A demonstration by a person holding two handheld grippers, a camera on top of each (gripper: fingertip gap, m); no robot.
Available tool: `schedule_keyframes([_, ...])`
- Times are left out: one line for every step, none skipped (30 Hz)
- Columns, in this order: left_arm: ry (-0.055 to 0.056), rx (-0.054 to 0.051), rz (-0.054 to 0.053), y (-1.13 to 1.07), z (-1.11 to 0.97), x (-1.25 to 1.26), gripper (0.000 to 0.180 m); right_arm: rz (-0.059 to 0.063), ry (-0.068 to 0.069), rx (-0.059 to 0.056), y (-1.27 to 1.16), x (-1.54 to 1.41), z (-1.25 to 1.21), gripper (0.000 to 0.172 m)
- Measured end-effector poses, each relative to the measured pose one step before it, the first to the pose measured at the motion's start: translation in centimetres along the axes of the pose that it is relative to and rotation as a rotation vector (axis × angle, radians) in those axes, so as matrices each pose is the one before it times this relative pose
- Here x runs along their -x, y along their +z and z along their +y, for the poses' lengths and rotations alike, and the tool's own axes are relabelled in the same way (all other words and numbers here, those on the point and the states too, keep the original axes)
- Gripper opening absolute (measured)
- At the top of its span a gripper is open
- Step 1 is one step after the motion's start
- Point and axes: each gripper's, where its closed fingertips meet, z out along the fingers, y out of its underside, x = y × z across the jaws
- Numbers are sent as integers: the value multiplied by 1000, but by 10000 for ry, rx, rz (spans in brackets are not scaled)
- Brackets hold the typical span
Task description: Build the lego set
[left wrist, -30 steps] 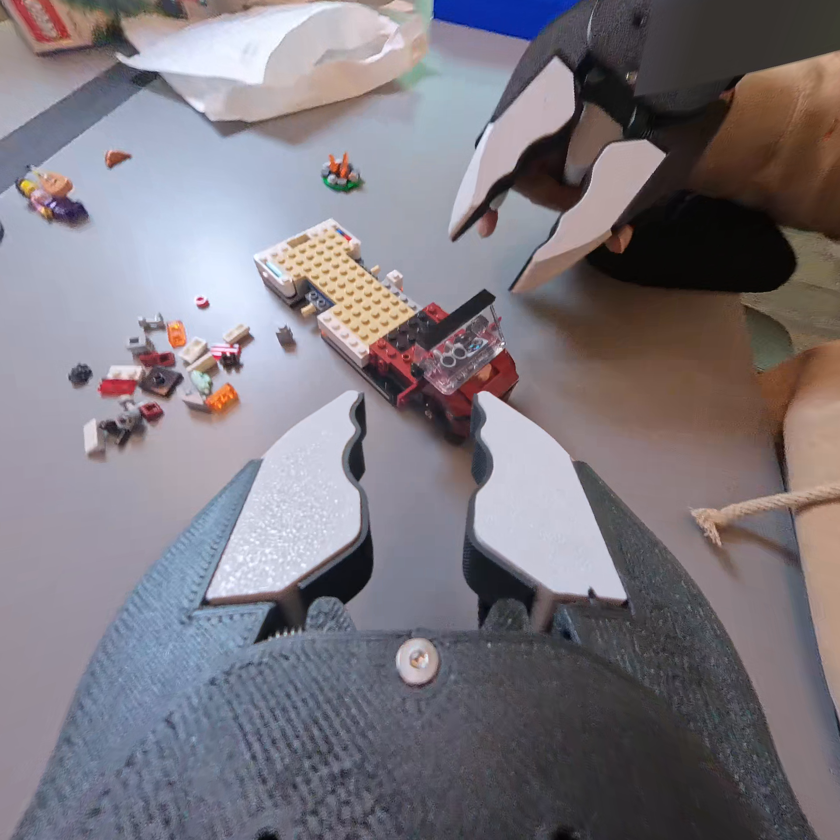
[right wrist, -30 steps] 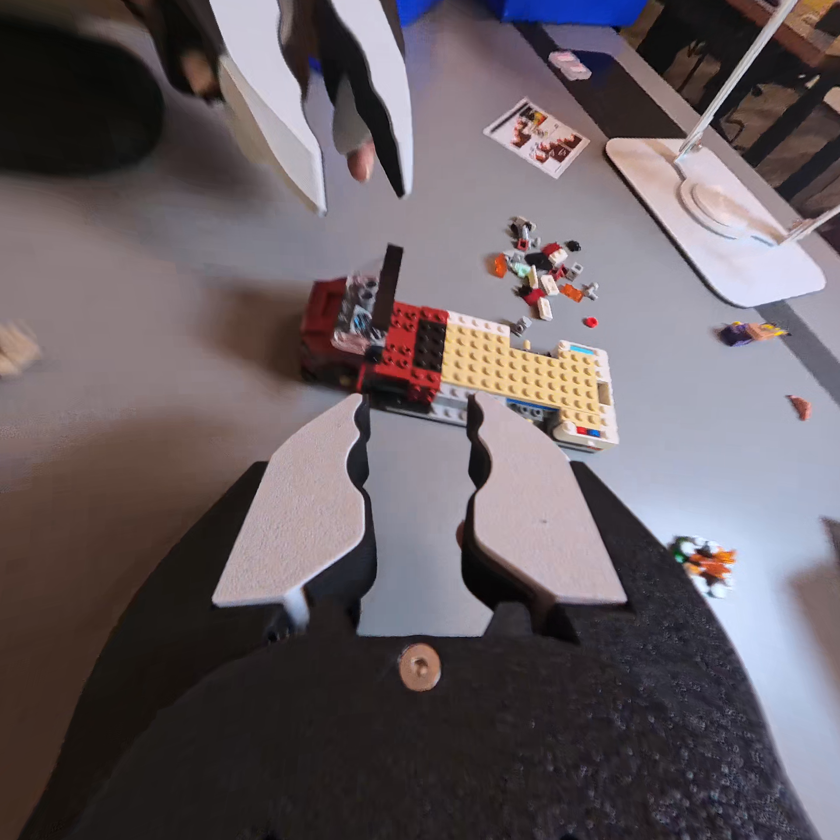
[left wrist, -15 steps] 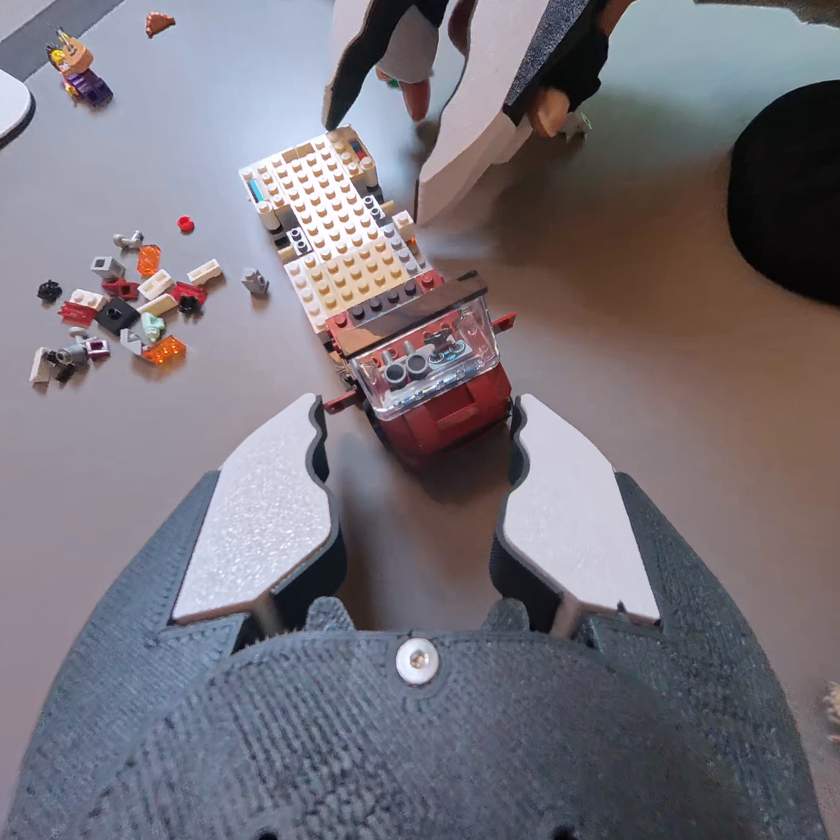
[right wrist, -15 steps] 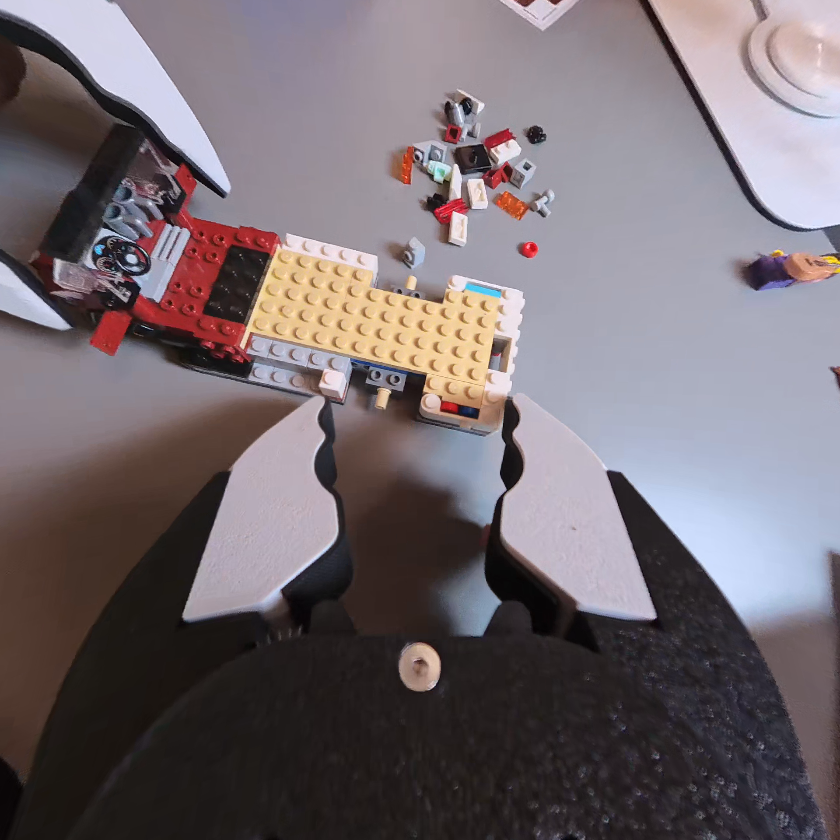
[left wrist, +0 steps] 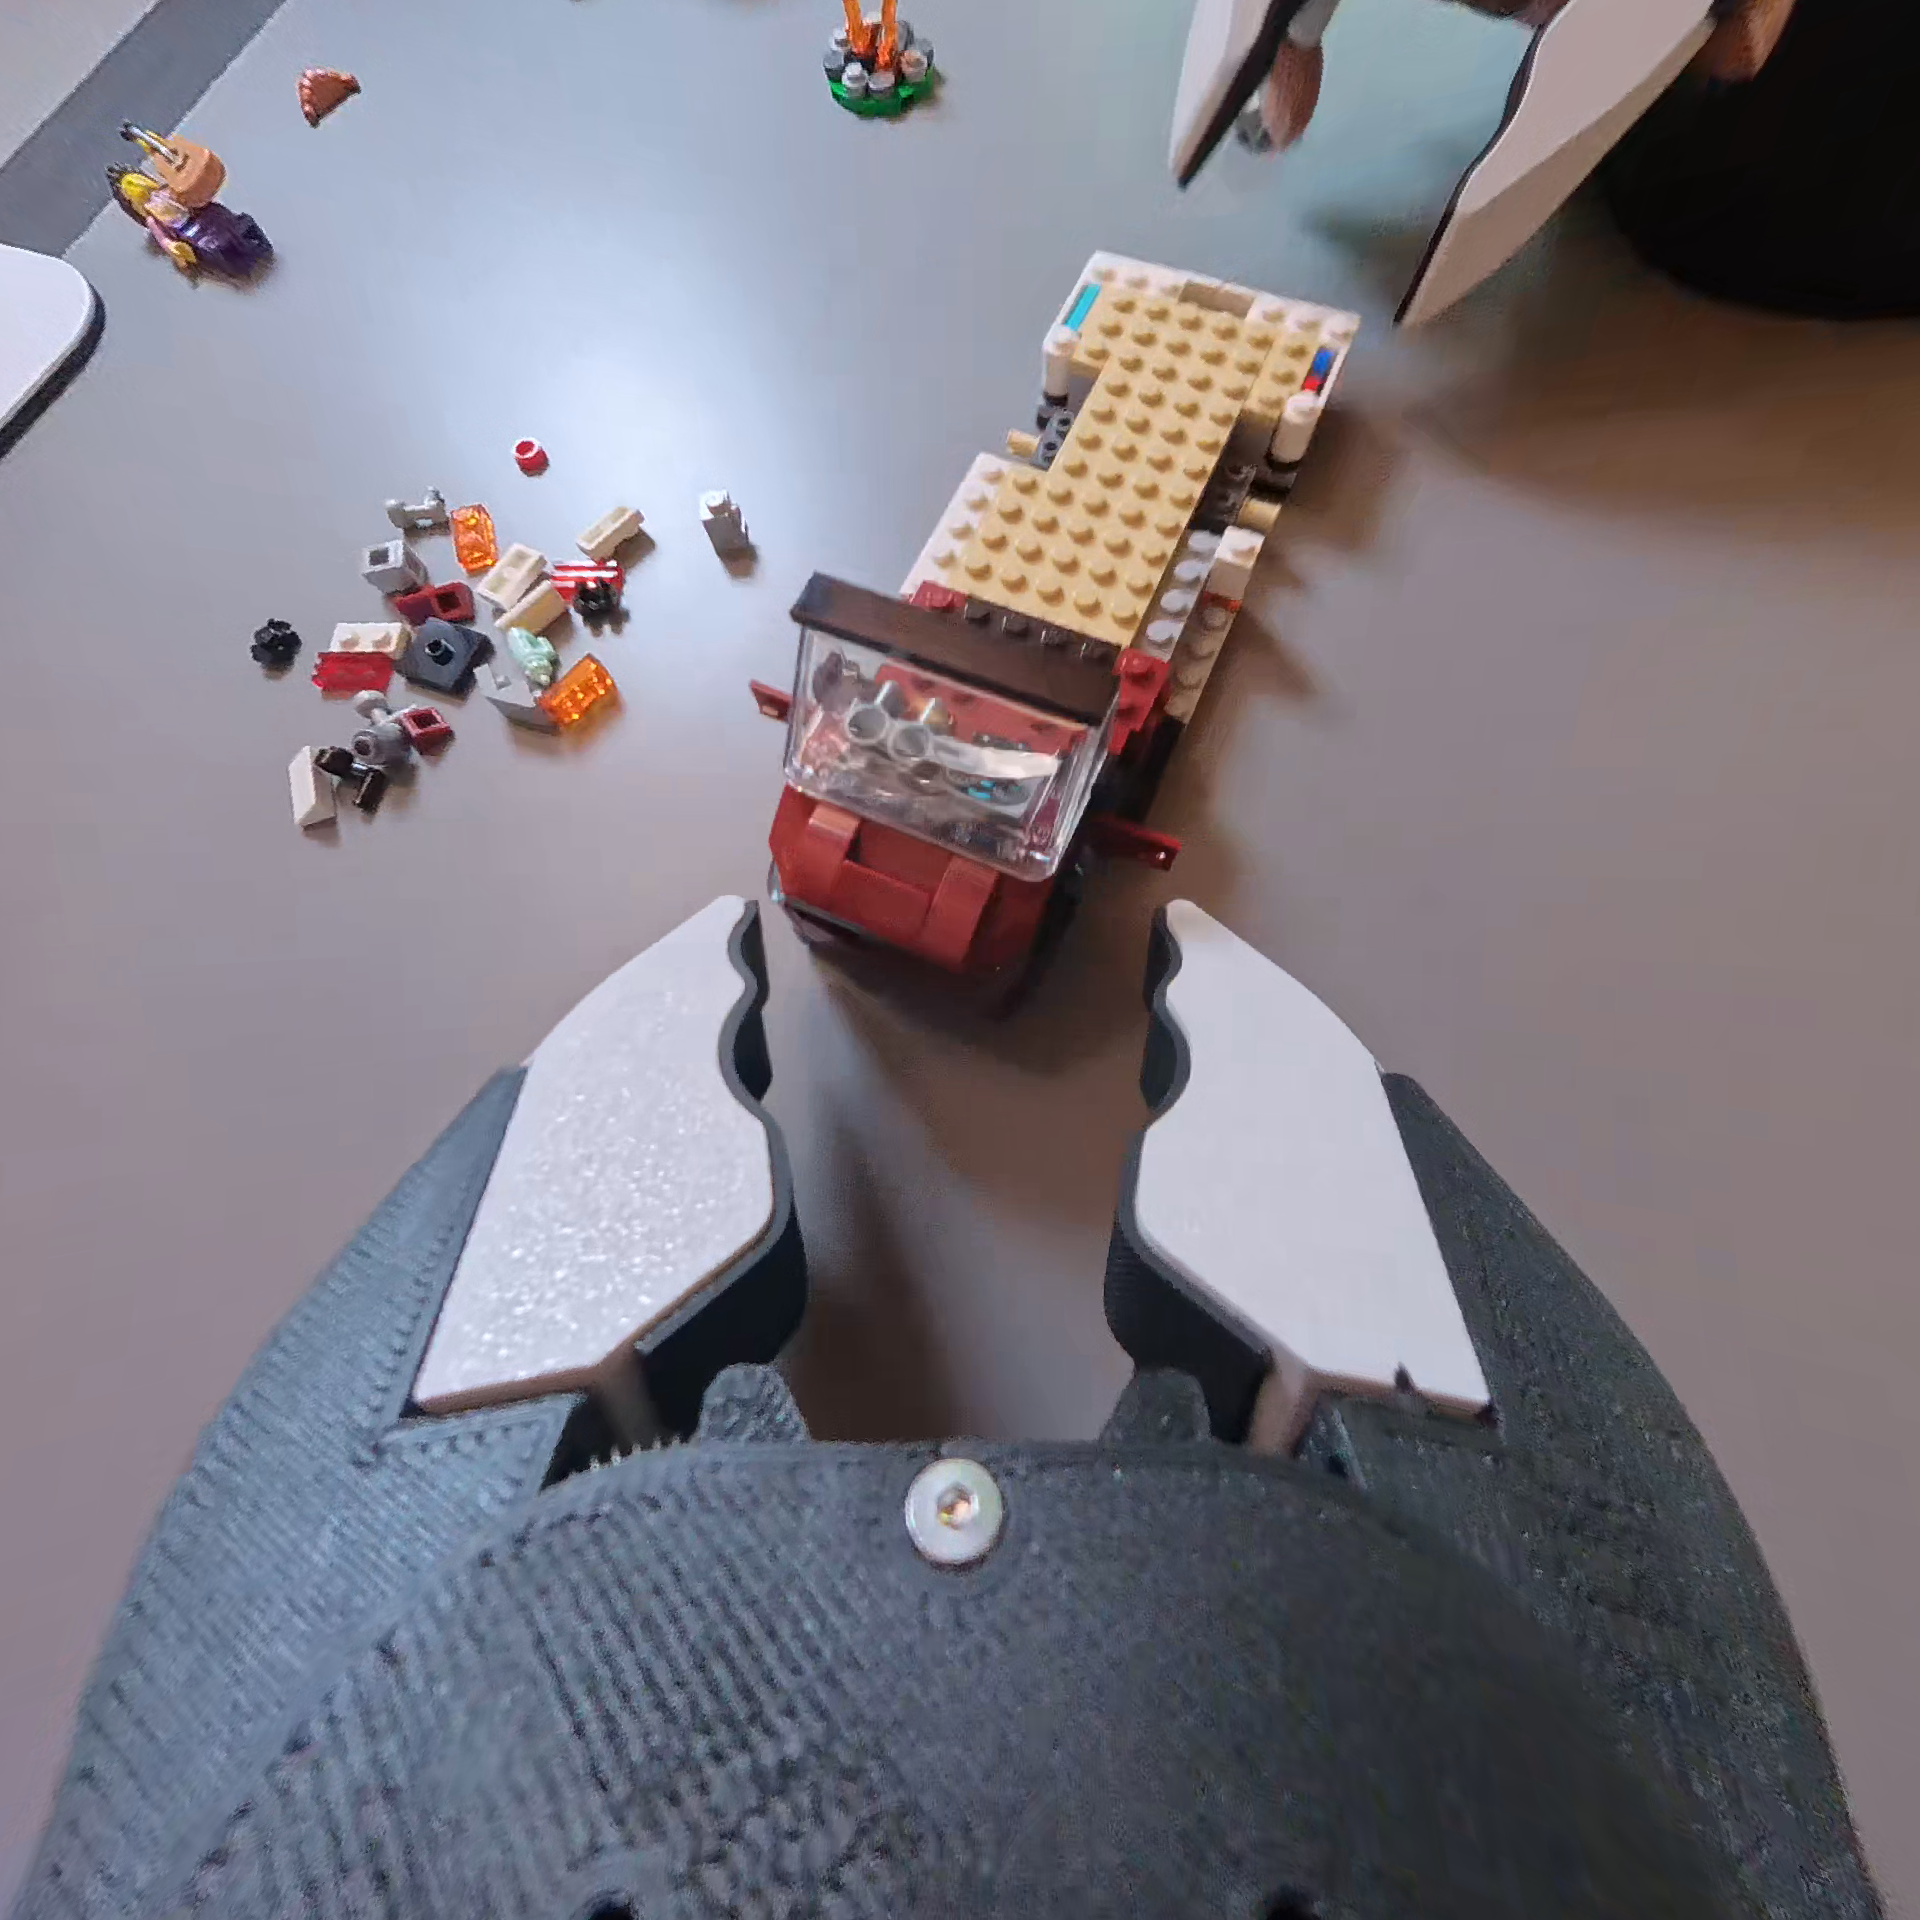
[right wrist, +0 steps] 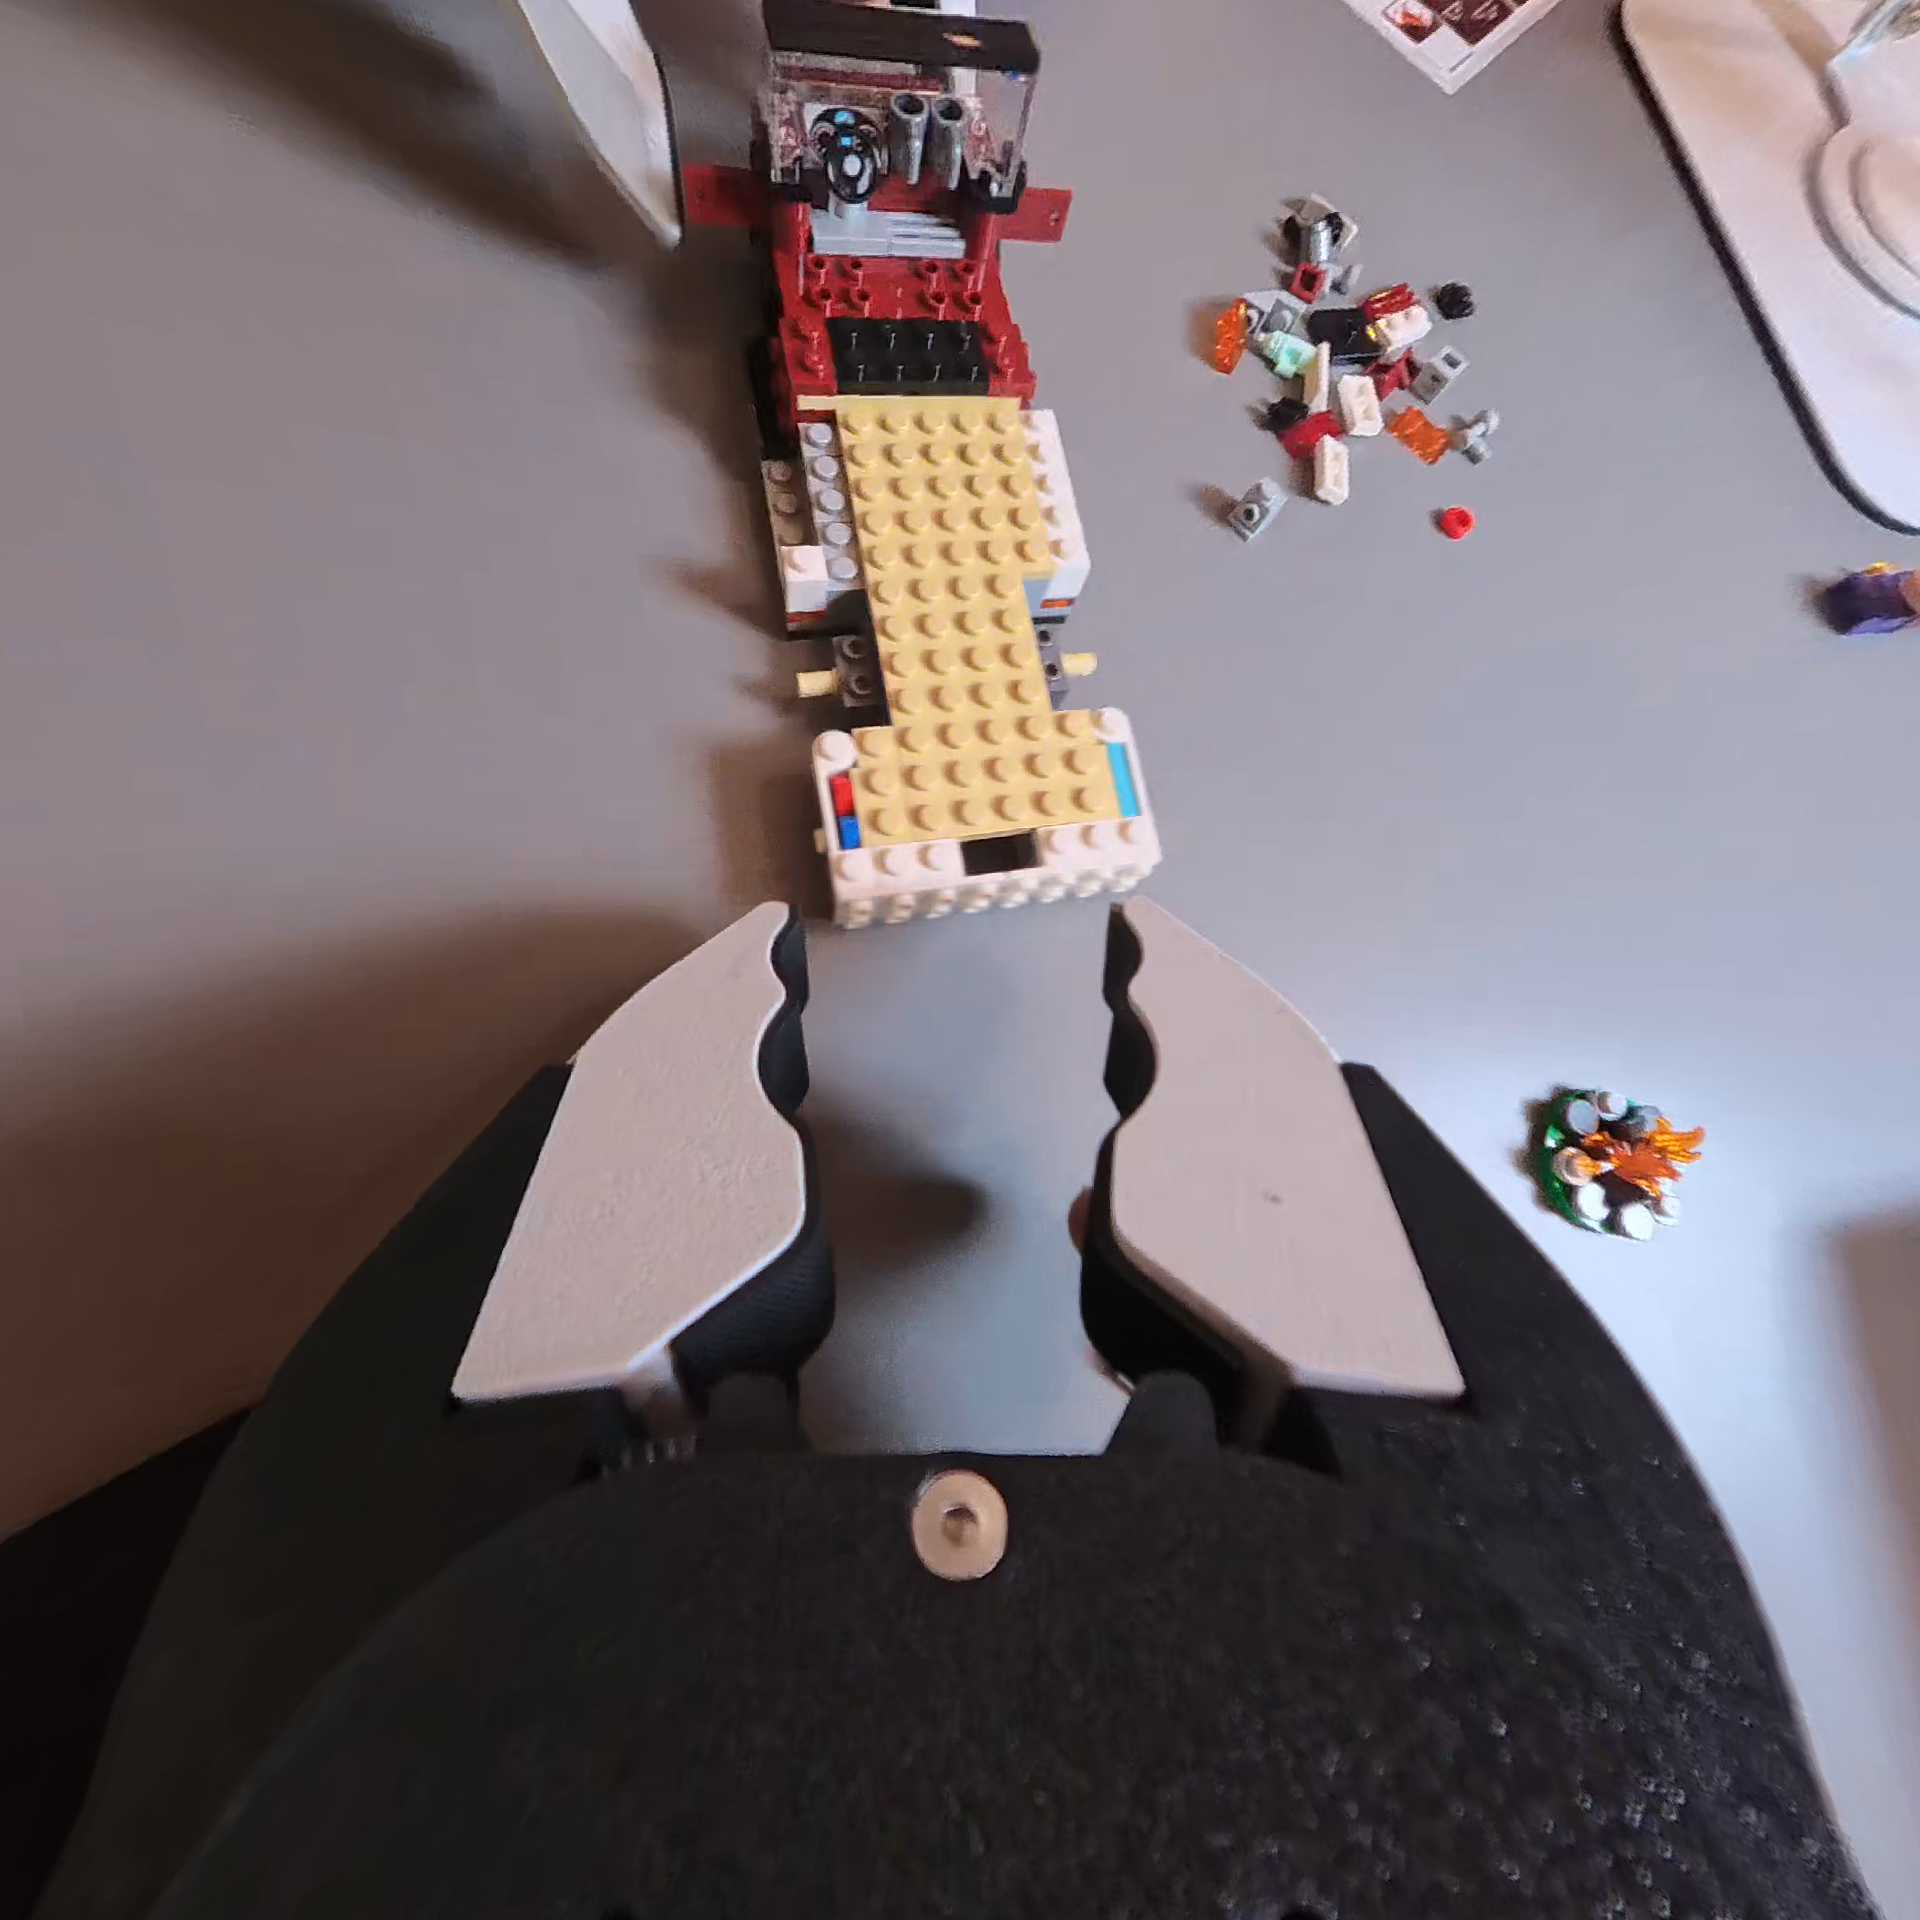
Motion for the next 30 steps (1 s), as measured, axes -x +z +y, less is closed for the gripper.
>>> schedule_keyframes([299,114,8,258,434,194,72,-25,116,74,170,-18,-44,62])
schedule_keyframes([226,113,99,301,421,108,73,-86,26,205,338,113,120,68])
schedule_keyframes([78,50,112,337,269,103,73,-54,-103,334,463,119,318,72])
schedule_keyframes([-154,-295,206,187,-389,-26,70,-5,-127,245,495,90,186,75])
schedule_keyframes([45,-136,201,202,-197,-170,69,-60,35,-8,337,139,-199,74])
schedule_keyframes([158,-34,83,97,-122,-76,68,-59,114,117,201,52,-42,71])
schedule_keyframes([188,30,110,16,-38,-105,63,102,63,56,71,-213,-60,68])
schedule_keyframes([124,33,23,10,-3,6,63,151,-1,48,1,-333,20,59])
schedule_keyframes([-95,44,13,10,-17,37,63,-40,81,-18,16,-153,55,56])
schedule_keyframes([-184,3,70,-78,-100,-33,63,-120,229,-76,-14,-91,12,52])
schedule_keyframes([-347,-72,178,-220,-256,-62,62,-68,269,-167,-125,-197,-124,46])
schedule_keyframes([-502,-200,190,-341,-523,16,62,-171,394,-181,-157,-105,-167,40])
schedule_keyframes([-604,-272,139,-420,-733,63,61,-248,523,-239,-159,-50,-253,35])
schedule_keyframes([-644,-238,225,-428,-786,-128,61,-284,526,-247,-149,-31,-252,34])
schedule_keyframes([-529,-266,158,-382,-834,-133,61,-282,386,-196,-124,24,-199,34])
schedule_keyframes([-483,-197,63,-272,-724,-24,61,-121,215,-184,-103,-103,-202,35])
schedule_keyframes([-430,-118,49,-168,-526,18,61,54,41,-177,-108,-188,-220,36])
schedule_keyframes([-456,-105,68,-89,-430,10,61,126,-59,-68,-90,-163,-110,37])
schedule_keyframes([-474,-92,64,-30,-317,25,61,194,-120,17,-64,-159,-20,37])
schedule_keyframes([-397,-60,37,-1,-222,46,61,277,-160,2,-108,-166,-55,40])
schedule_keyframes([-252,-84,-17,40,-179,48,61,380,-166,-8,-171,-199,-97,41])
schedule_keyframes([-209,-53,-80,51,-102,71,61,511,-190,13,-284,-245,-120,42])
schedule_keyframes([-160,-56,-117,82,-63,44,61,573,-184,-34,-394,-220,-247,42])
schedule_keyframes([-108,-96,-128,73,-122,-33,61,491,-58,-121,-466,-17,-466,42])
schedule_keyframes([-28,-78,-137,73,-101,-89,61,330,84,-238,-499,304,-724,41])
schedule_keyframes([25,-69,-159,89,-120,-135,61,168,213,-360,-472,649,-946,38])
schedule_keyframes([66,-97,-215,112,-174,-136,61,123,326,-355,-351,811,-943,31])
schedule_keyframes([89,-110,-309,125,-200,-128,61,177,415,-274,-206,807,-801,24])
schedule_keyframes([188,-65,-384,128,-135,-139,61,119,414,-198,-70,962,-606,16])
schedule_keyframes([327,-49,-442,129,-103,-189,61,33,353,-241,48,1113,-541,6])
